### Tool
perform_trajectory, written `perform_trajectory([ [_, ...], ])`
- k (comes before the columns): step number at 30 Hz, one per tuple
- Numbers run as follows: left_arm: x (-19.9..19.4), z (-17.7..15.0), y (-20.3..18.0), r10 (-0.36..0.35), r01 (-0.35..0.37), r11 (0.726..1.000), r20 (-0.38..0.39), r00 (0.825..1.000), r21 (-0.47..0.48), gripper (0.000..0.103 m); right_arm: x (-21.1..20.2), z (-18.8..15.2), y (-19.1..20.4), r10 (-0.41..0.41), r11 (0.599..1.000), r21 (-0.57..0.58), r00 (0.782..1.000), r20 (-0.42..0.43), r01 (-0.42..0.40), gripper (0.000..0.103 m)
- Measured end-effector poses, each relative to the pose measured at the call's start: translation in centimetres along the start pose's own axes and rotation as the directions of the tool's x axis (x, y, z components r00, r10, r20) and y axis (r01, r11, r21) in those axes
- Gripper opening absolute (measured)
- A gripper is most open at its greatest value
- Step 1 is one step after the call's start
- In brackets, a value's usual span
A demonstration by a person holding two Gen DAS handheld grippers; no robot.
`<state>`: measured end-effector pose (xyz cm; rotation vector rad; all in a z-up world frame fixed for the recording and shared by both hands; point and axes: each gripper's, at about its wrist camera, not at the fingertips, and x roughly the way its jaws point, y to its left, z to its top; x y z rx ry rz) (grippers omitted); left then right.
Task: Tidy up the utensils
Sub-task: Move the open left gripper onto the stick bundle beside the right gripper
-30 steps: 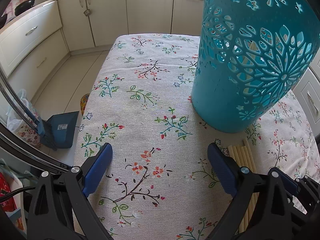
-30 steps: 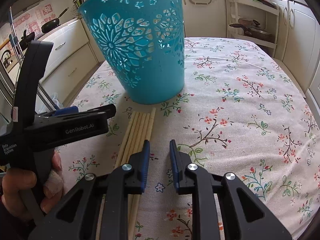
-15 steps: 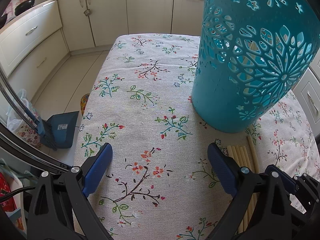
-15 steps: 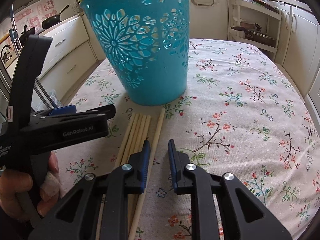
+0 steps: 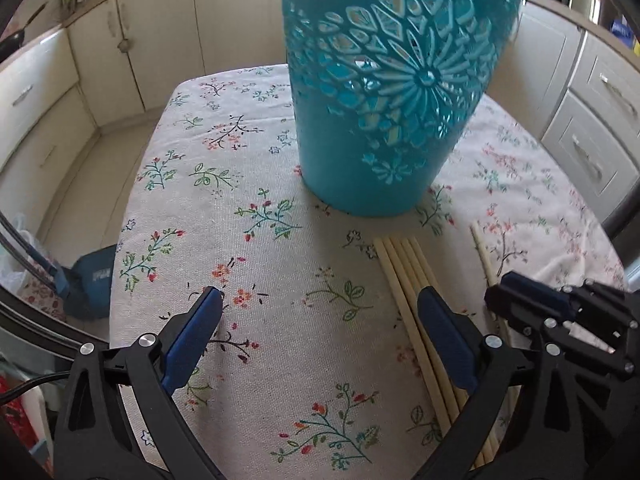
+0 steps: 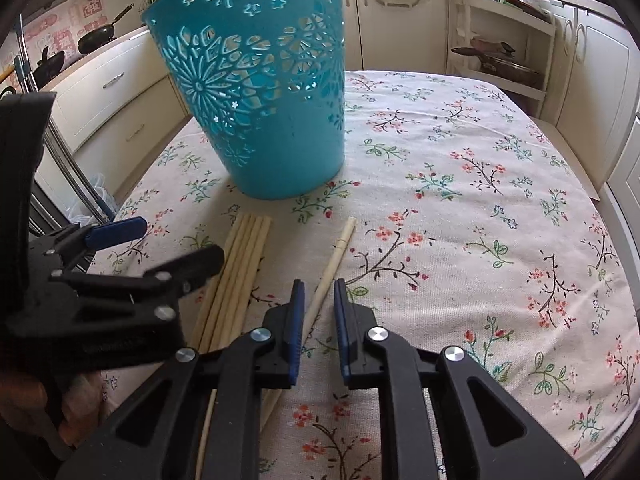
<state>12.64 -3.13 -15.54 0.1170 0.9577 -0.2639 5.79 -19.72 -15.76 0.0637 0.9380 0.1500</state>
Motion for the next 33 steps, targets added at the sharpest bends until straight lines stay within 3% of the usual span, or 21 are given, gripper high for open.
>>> perform_trajectory([
  [7, 0.5, 0.0, 0.6, 0.016, -0.017, 0.999, -0.022, 1.000, -0.037, 0.094, 0.0, 0.0, -0.2, 0.013, 1.000, 0.014, 1.000, 0.004, -0.013, 0.016],
  [15, 1.0, 0.3, -0.1, 0.057, -0.058, 0.998, -0.041, 0.998, -0.010, 0.094, 0.4, 0.5, 0.4, 0.012, 1.000, 0.008, 1.000, 0.009, -0.012, 0.027],
  [19, 0.5, 0.4, 0.2, 0.044, -0.044, 0.999, -0.002, 0.999, -0.013, 0.073, 0.3, 0.3, 1.0, 0.006, 0.999, -0.032, 1.000, -0.010, -0.006, 0.024],
  [22, 0.6, 0.8, 0.2, 0.039, -0.039, 0.999, 0.000, 0.999, 0.011, 0.065, 0.1, 0.1, 1.8, 0.008, 0.994, -0.108, 0.999, -0.032, -0.012, 0.024],
  [24, 0.8, 0.9, 0.2, 0.032, -0.032, 0.999, 0.000, 0.999, 0.025, 0.065, 0.2, 0.2, 1.8, -0.001, 0.993, -0.115, 1.000, -0.030, -0.002, 0.025],
  [29, 0.9, 0.9, 0.0, 0.026, -0.026, 0.999, 0.002, 1.000, 0.028, 0.066, 0.9, 1.1, 0.2, 0.015, 1.000, 0.003, 1.000, 0.006, -0.015, 0.028],
  [33, 0.8, 0.8, 0.0, 0.019, -0.019, 0.999, 0.007, 1.000, 0.029, 0.066, 0.9, 1.0, 0.3, 0.010, 1.000, 0.003, 0.999, 0.035, -0.010, 0.029],
])
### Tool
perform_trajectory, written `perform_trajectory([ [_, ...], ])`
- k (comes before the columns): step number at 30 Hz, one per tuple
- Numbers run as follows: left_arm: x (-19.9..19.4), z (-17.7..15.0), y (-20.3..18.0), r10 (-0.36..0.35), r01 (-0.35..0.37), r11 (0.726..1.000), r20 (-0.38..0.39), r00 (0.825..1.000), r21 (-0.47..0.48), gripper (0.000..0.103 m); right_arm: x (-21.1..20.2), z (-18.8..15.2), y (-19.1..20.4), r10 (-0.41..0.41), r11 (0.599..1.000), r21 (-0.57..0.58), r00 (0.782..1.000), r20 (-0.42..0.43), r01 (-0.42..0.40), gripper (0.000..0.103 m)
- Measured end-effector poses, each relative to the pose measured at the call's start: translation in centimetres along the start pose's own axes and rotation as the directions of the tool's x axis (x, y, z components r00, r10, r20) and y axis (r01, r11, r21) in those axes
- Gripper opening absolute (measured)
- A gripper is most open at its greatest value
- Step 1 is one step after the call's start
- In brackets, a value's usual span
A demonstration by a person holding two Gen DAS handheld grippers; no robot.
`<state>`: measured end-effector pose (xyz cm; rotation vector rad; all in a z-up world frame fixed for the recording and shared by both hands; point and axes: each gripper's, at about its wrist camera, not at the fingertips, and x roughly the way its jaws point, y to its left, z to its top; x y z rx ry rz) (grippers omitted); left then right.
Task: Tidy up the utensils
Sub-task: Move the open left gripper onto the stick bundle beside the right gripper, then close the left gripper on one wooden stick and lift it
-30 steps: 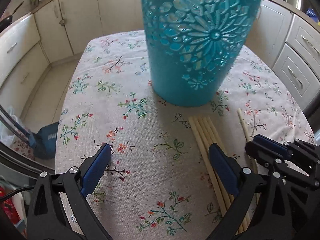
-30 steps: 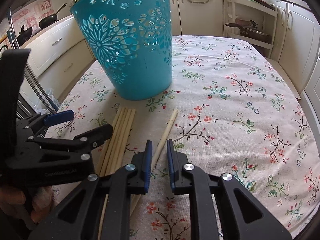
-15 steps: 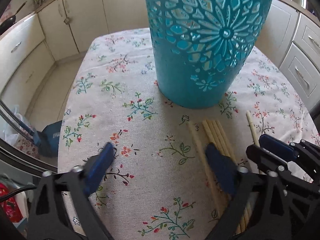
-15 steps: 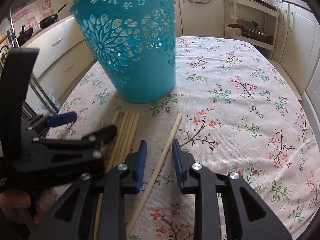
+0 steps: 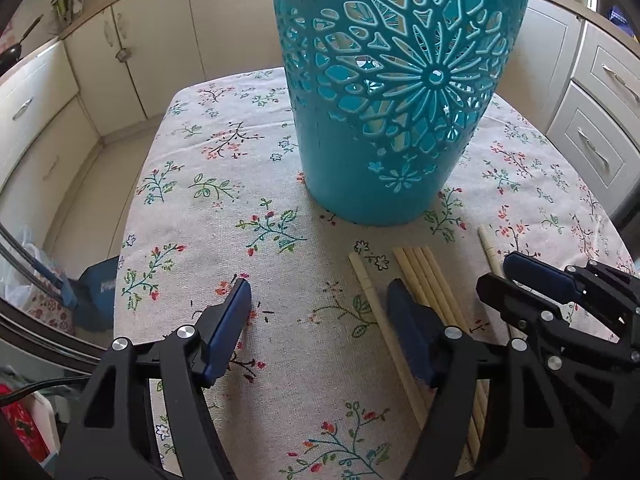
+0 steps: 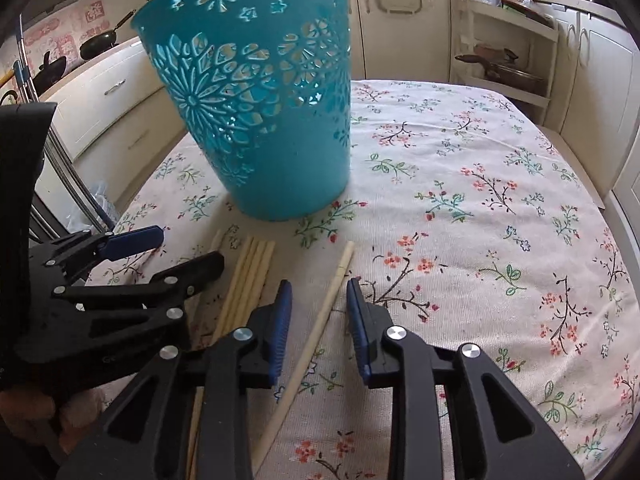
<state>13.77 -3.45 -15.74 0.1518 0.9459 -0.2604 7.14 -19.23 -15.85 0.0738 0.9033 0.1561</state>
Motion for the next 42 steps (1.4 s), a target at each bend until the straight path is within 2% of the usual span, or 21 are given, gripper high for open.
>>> perform_trajectory([
  [4, -0.1, -0.2, -0.1, 0.005, -0.005, 1.000, -0.001, 1.000, 0.002, 0.067, -0.1, 0.0, -0.4, 0.019, 1.000, 0.020, 1.000, 0.006, -0.019, 0.029],
  [8, -0.2, -0.2, -0.1, 0.012, -0.012, 1.000, -0.002, 1.000, 0.001, 0.068, -0.1, -0.1, 0.2, 0.001, 1.000, -0.010, 1.000, 0.008, -0.001, 0.032],
  [21, -0.3, -0.4, 0.1, 0.014, -0.014, 1.000, -0.008, 1.000, -0.005, 0.074, -0.4, -0.5, 0.7, -0.030, 0.999, -0.034, 0.999, 0.017, 0.030, 0.032],
  [42, -0.3, -0.4, 0.0, 0.015, -0.015, 1.000, -0.008, 1.000, -0.005, 0.074, -0.5, -0.6, 0.9, -0.040, 0.998, -0.042, 0.999, 0.018, 0.040, 0.032],
])
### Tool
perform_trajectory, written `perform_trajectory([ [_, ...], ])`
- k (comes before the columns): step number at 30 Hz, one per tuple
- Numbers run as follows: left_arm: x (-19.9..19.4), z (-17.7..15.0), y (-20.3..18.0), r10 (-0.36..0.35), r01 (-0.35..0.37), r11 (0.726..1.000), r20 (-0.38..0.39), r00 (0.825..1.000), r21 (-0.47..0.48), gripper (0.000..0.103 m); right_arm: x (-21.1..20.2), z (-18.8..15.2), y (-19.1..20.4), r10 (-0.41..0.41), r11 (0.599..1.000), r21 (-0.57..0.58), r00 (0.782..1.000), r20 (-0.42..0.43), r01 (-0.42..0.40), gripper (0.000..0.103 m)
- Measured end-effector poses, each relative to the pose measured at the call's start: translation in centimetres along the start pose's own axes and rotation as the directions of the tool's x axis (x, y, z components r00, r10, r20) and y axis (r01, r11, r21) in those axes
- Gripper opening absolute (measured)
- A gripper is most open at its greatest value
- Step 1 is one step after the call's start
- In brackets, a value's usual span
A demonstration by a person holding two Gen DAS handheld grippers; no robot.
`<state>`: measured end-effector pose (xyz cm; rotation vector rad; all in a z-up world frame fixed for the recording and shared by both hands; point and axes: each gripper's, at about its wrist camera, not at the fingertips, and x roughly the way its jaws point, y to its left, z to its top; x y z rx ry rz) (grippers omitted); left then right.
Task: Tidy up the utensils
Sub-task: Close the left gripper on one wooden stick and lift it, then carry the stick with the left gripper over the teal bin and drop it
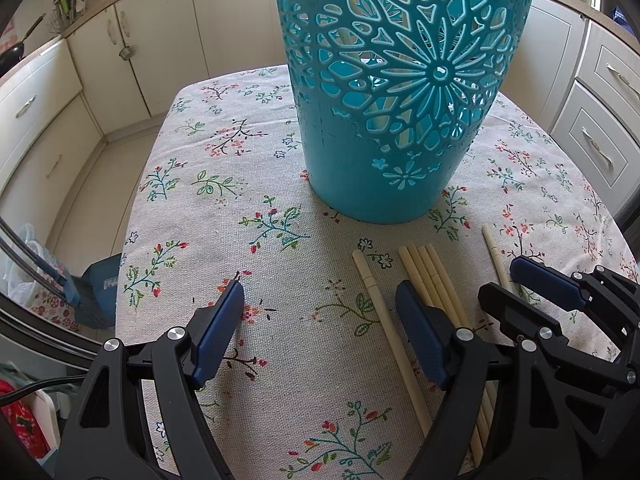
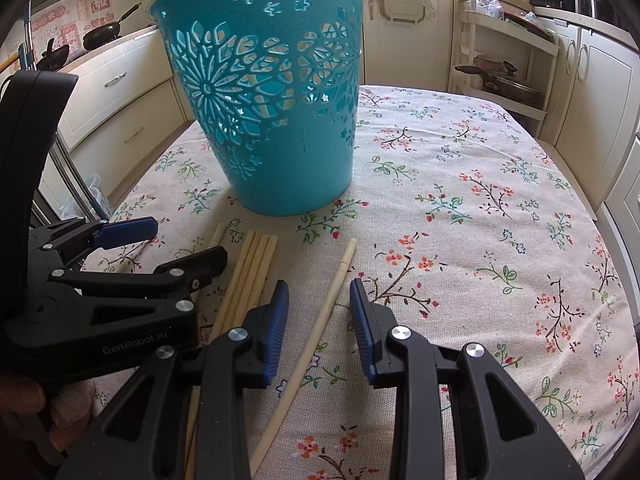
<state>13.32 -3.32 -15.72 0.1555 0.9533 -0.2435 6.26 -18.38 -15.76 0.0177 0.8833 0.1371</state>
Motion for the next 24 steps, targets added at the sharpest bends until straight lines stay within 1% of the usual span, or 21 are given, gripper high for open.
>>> perform_trajectory([
  [3, 0.0, 0.1, -0.1, -0.001, 0.001, 1.000, 0.001, 1.000, 0.003, 0.074, 0.0, 0.0, 0.1, -0.001, 1.000, 0.000, 1.000, 0.000, 0.001, 0.032],
  [5, -0.1, 0.1, -0.3, -0.009, 0.009, 1.000, 0.008, 1.000, 0.014, 0.069, 0.0, 0.0, 0.1, -0.001, 1.000, 0.000, 1.000, 0.000, 0.001, 0.032],
  [7, -0.2, 0.0, -0.7, -0.017, 0.017, 0.999, 0.017, 1.000, 0.030, 0.056, 0.0, 0.0, 0.1, -0.002, 1.000, -0.001, 1.000, 0.000, 0.002, 0.032],
  [8, -0.3, -0.1, -0.9, -0.027, 0.026, 0.999, 0.023, 0.999, 0.044, 0.053, 0.0, 0.0, 0.1, -0.002, 1.000, -0.001, 1.000, 0.000, 0.002, 0.032],
  [10, -0.4, -0.2, -1.4, -0.048, 0.046, 0.997, 0.031, 0.998, 0.068, 0.036, 0.0, 0.0, 0.1, -0.002, 1.000, -0.001, 1.000, 0.000, 0.002, 0.032],
  [11, -0.5, -0.2, -1.6, -0.057, 0.054, 0.995, 0.032, 0.998, 0.079, 0.033, 0.0, 0.0, 0.1, -0.002, 1.000, -0.001, 1.000, 0.000, 0.002, 0.032],
  [13, -0.6, -0.3, -2.0, -0.085, 0.081, 0.991, 0.032, 0.996, 0.106, 0.018, 0.0, 0.0, 0.2, -0.001, 1.000, 0.000, 1.000, 0.000, 0.001, 0.032],
  [15, -0.6, -0.3, -2.1, -0.113, 0.109, 0.987, 0.023, 0.993, 0.117, 0.010, 0.0, -0.1, 0.1, 0.001, 1.000, 0.004, 1.000, 0.001, -0.001, 0.032],
  [16, -0.7, -0.4, -2.1, -0.125, 0.122, 0.986, 0.016, 0.992, 0.117, 0.008, -0.1, -0.1, 0.1, 0.003, 1.000, 0.006, 1.000, 0.002, -0.003, 0.032],
  [19, -1.4, -0.6, -1.3, -0.175, 0.176, 0.981, -0.009, 0.984, 0.083, 0.005, -0.1, -0.1, -0.1, 0.011, 1.000, 0.014, 1.000, 0.003, -0.011, 0.032],
  [21, -2.5, -0.7, -0.7, -0.198, 0.198, 0.978, 0.003, 0.980, 0.060, 0.005, -0.1, 0.0, -0.3, 0.017, 1.000, 0.021, 1.000, 0.003, -0.017, 0.032],
  [24, -5.4, -0.2, 0.4, -0.226, 0.225, 0.974, 0.048, 0.973, 0.031, 0.005, -0.1, 0.0, -0.4, 0.024, 0.999, 0.028, 1.000, 0.003, -0.024, 0.032],
])
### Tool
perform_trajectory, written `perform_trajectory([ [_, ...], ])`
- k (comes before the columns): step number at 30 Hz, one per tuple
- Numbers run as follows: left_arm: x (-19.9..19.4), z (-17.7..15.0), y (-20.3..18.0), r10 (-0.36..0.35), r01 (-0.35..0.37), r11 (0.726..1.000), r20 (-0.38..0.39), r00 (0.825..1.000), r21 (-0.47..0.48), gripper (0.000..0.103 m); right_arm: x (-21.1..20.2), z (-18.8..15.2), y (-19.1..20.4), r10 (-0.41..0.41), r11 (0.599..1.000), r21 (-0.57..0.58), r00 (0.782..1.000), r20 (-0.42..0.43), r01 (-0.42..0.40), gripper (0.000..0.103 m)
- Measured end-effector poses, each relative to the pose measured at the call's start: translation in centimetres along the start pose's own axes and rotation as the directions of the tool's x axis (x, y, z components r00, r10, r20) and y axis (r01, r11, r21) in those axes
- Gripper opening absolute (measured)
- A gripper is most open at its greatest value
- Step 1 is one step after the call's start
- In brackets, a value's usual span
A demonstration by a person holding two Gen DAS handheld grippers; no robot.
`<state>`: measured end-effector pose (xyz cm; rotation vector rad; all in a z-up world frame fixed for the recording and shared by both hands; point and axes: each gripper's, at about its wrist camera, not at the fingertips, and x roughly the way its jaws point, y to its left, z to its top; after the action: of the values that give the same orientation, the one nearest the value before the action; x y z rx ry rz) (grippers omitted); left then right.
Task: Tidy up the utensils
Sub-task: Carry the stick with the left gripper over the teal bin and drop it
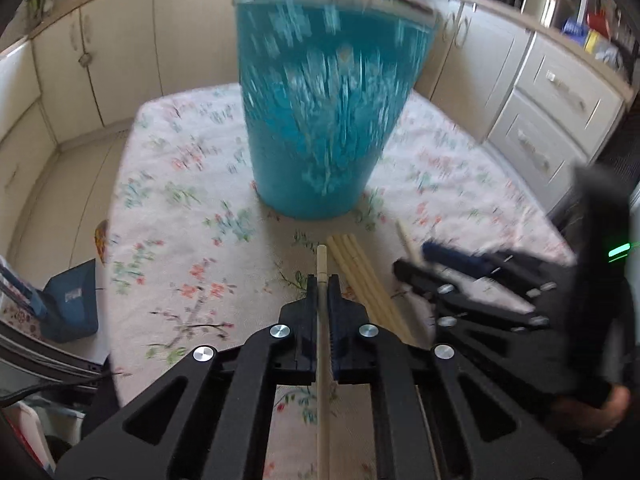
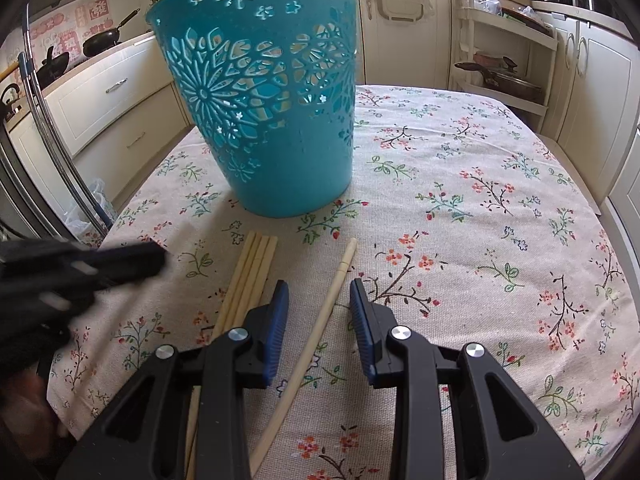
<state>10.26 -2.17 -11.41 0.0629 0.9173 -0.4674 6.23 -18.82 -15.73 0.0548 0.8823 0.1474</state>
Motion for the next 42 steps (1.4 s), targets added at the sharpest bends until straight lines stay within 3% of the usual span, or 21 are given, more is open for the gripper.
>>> perform_trajectory([
  [5, -6.1, 3.4, 0.3, -0.036, 0.042, 0.998, 0.140, 0.990, -0.039, 0.005, 0.0, 0.0, -0.2, 0.007, 1.000, 0.007, 1.000, -0.001, -0.007, 0.032],
  [11, -10.9, 9.0, -0.2, -0.087, 0.113, 0.991, 0.292, 0.952, -0.073, 0.005, 0.1, 0.1, -0.5, 0.017, 1.000, 0.016, 1.000, -0.001, -0.017, 0.032],
  [20, -11.3, 17.2, 0.4, -0.037, 0.120, 0.980, 0.443, 0.896, -0.161, 0.005, 0.4, 0.3, -1.0, 0.022, 1.000, 0.018, 1.000, -0.002, -0.022, 0.032],
  [28, -8.5, 22.5, 1.7, 0.046, 0.090, 0.968, 0.522, 0.852, -0.232, 0.005, 0.4, 0.2, -0.5, 0.012, 1.000, 0.003, 1.000, -0.003, -0.012, 0.032],
  [33, -5.9, 24.0, 2.2, 0.106, 0.040, 0.965, 0.526, 0.844, -0.258, 0.005, 0.4, 0.1, -0.2, 0.007, 1.000, -0.004, 1.000, -0.003, -0.007, 0.032],
  [42, -3.4, 23.2, 2.3, 0.132, 0.008, 0.963, 0.497, 0.857, -0.270, 0.005, 0.3, 0.1, -0.1, 0.005, 1.000, -0.006, 1.000, -0.003, -0.005, 0.032],
])
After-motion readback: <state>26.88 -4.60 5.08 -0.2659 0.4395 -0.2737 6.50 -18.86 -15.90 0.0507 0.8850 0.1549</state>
